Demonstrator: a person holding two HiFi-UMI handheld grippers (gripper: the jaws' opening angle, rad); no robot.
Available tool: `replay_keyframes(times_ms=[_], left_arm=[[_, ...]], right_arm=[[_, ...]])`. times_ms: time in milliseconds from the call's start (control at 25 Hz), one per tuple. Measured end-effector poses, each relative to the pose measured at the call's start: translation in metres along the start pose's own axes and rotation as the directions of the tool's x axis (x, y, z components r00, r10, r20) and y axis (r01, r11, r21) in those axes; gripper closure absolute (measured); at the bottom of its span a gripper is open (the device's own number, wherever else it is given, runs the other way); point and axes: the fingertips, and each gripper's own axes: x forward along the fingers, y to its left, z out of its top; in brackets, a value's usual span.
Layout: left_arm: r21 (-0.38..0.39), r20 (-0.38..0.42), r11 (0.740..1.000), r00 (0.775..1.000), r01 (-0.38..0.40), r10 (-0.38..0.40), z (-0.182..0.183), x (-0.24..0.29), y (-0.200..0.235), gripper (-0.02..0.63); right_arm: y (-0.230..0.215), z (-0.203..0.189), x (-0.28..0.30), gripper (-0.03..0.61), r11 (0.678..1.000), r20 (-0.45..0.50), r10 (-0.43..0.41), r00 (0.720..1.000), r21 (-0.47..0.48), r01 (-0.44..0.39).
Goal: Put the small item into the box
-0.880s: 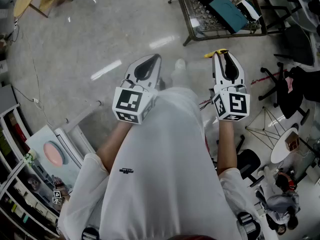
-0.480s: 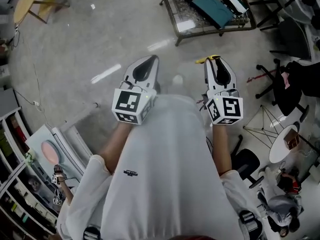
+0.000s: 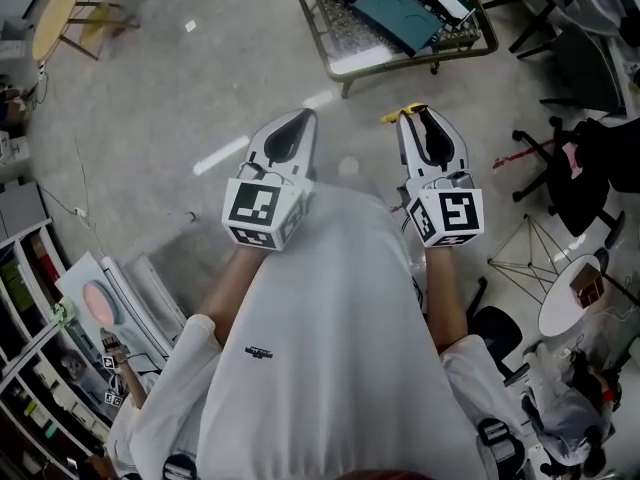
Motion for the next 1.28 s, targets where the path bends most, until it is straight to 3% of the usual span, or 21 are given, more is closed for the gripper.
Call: replay_keyframes(times_ms=[280,680,880,1280], left_arm=[[0.011,-0.012,1.000,1.000,-0.019,0.019,0.003,0.023,-0.005,0.611],[-0.002,-0.035,1.000,0.999,0.004,-0.004,0.015,0.065,0.032,0.611],[-0.010,-0.027,1.000,1.000,0.010,-0.010,0.035,0.098,0.068,0.611],[-0.024,-0.043,0.999,0.998,0.049,-0.050,0.090,0.158,0.182,0.611]], right_arm=[[-0.026,0.001,-0.008,0.472,1.000,0.025,-0.007,1.000,-0.001,0.007],[-0.042,0.009,0.040,0.472,1.000,0.017,-0.020,1.000,0.009,0.020],[-0.050,0.017,0.090,0.472,1.000,0.002,-0.022,1.000,0.008,0.022],[-0.047,0.053,0.226,0.472,0.998,-0.014,-0.062,0.998,0.006,0.062]])
